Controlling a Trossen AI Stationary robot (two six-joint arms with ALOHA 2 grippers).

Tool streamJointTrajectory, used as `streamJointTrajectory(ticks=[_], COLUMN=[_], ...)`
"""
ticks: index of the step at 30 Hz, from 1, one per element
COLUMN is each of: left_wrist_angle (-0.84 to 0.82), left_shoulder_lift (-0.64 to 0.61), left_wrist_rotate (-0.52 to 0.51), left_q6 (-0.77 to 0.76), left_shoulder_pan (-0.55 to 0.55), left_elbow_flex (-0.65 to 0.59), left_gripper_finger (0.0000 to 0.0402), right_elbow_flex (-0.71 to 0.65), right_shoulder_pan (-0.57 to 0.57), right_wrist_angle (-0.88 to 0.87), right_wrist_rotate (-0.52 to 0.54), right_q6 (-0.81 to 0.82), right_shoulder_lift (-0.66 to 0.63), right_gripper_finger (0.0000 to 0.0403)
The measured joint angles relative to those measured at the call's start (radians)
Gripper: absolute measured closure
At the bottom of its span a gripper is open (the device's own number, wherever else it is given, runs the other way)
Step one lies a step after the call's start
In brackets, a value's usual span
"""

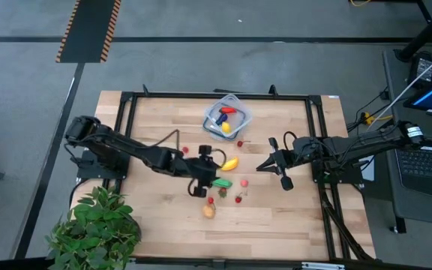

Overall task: Pick and placing Produce into tupperware
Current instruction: Put the green pea into the transparent container

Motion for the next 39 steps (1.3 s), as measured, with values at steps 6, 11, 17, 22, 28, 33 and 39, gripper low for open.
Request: streamJointTrajectory(ticks=[6,11,17,22,28,33,39], left_wrist_angle=[-0.264,-0.375,-0.384,-0.388,-0.385,-0.378,-0.336], left_shoulder_lift=[0.102,0.155,0.191,0.224,0.265,0.300,0.321], left_wrist_rotate=[0.034,0.047,0.049,0.072,0.105,0.116,0.186], left_q6=[0.020,0.020,0.021,0.023,0.036,0.040,0.045], left_shoulder_pan=[-0.043,-0.080,-0.085,-0.057,-0.015,0.004,0.020], left_elbow_flex=[0.120,0.194,0.259,0.272,0.272,0.271,0.272], left_gripper_finger=[0.0225,0.0225,0.0225,0.0225,0.0225,0.0225,0.0225], right_elbow_flex=[0.000,0.000,0.000,0.000,0.000,0.000,0.000], right_shoulder_pan=[0.000,0.000,0.000,0.000,0.000,0.000,0.000], right_wrist_angle=[-0.004,-0.005,-0.003,-0.003,-0.003,-0.003,-0.009], right_wrist_rotate=[0.000,0.000,-0.001,-0.001,-0.001,-0.001,-0.001], right_q6=[0.000,0.001,0.020,0.020,0.019,0.017,0.015], right_shoulder_lift=[0.000,0.000,0.000,0.000,0.000,0.000,0.000], right_gripper_finger=[0.0377,0.0377,0.0377,0.0377,0.0377,0.0377,0.0377])
